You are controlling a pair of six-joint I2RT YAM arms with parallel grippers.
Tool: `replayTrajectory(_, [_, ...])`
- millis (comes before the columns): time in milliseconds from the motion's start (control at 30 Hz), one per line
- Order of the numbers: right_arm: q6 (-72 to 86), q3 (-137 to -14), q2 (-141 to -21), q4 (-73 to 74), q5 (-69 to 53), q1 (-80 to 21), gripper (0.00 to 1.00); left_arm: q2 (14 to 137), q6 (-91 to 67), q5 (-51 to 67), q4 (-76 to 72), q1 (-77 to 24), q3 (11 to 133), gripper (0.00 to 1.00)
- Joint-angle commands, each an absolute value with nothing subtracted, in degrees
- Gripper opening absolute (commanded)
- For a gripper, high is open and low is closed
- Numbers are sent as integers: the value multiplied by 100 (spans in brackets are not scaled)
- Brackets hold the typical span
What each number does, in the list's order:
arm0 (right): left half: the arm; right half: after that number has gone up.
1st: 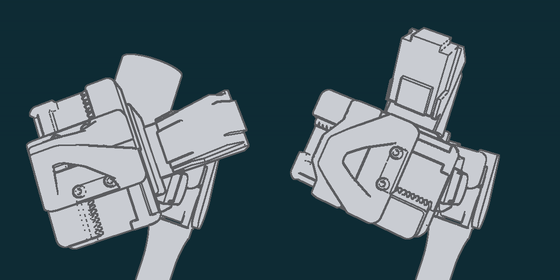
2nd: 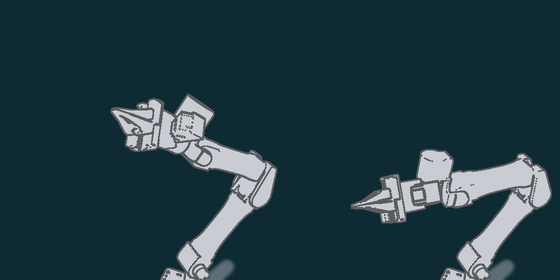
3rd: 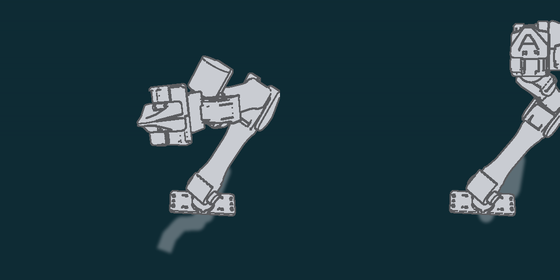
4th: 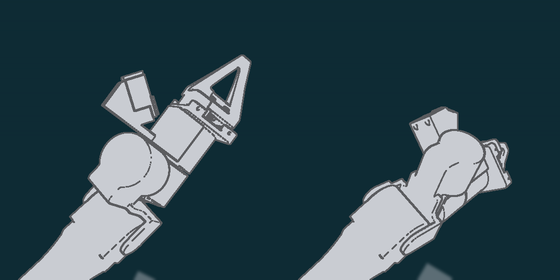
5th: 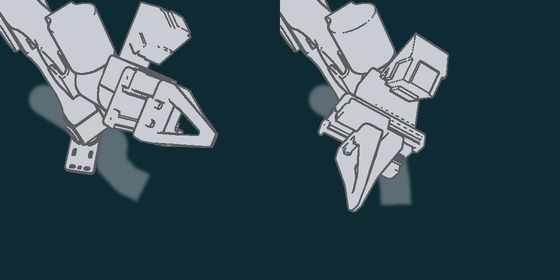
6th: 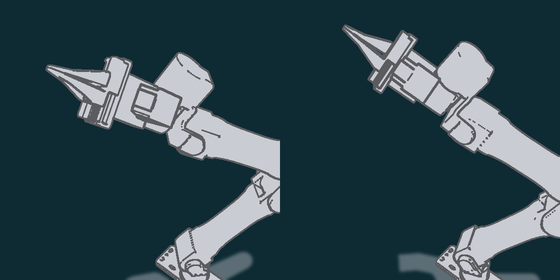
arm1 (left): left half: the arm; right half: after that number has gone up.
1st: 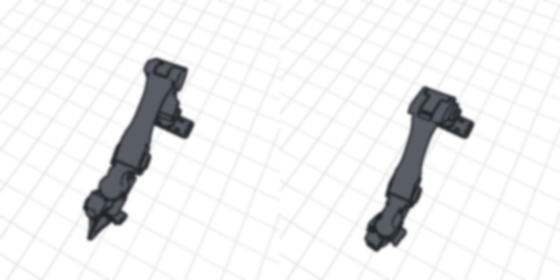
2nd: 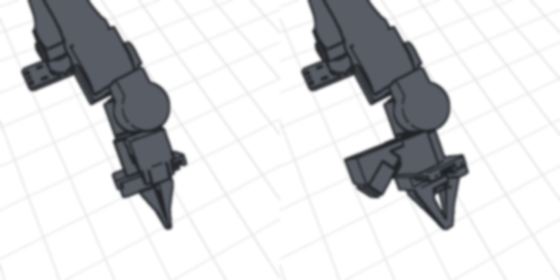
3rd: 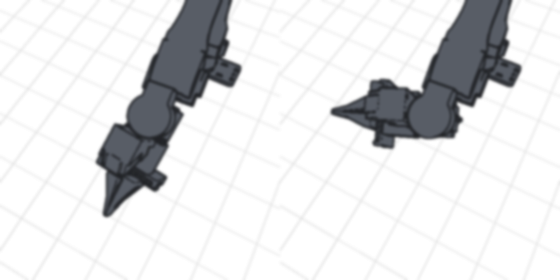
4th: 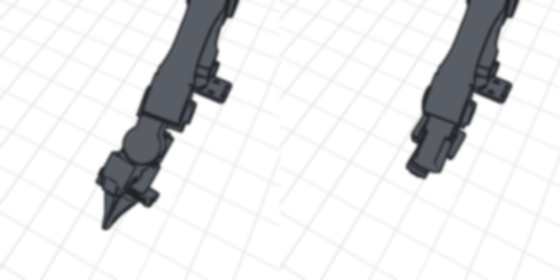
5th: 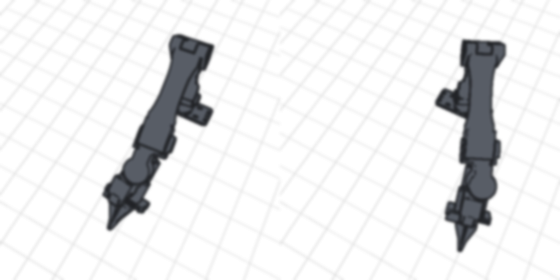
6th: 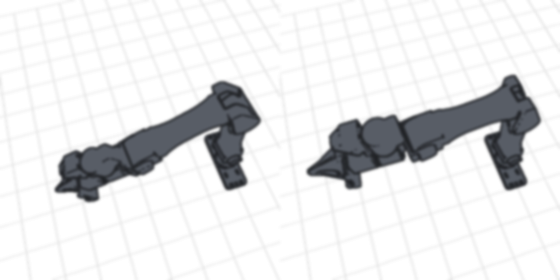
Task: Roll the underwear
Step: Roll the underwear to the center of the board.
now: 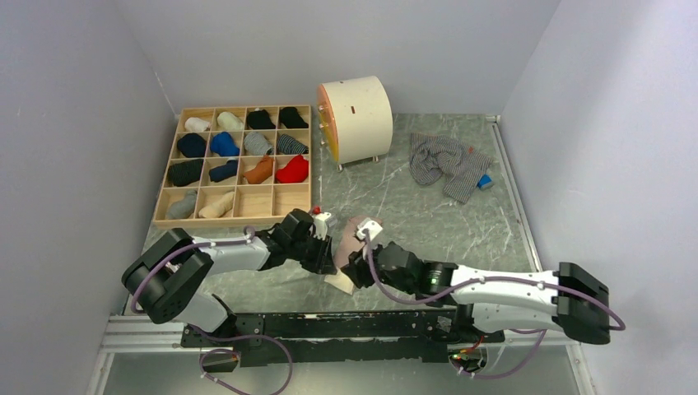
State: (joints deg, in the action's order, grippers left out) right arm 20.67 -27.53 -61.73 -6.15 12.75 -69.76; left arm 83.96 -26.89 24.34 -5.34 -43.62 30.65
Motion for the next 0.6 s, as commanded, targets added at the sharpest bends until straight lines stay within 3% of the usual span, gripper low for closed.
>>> replayTrajectory(0, [1781,-2084,-5193,-2030,1743,-7054,45,8537,-2548,2428,-148,-4408,3102,26])
replayTrajectory(67, [2026,-1606,-4663,-2743,1850,-7051,47,8556,-2549,2437,-154,-4411,3103,26])
replayTrajectory(167, [2474,-881,-3988,-3516,2048,-7052,61,8558,-2595,2520,-247,-4410,3052,26])
replayTrajectory(300, [1789,-705,-3770,-3269,1852,-7049,51,8572,-2619,2541,-285,-4410,3045,26])
replayTrajectory(433, [978,-1528,-4725,-2000,1133,-7093,55,8633,-2647,2526,-306,-4417,3082,26])
replayTrajectory(567, [510,-2519,-6404,-883,1700,-7613,58,8687,-2663,2517,-290,-4419,3103,26])
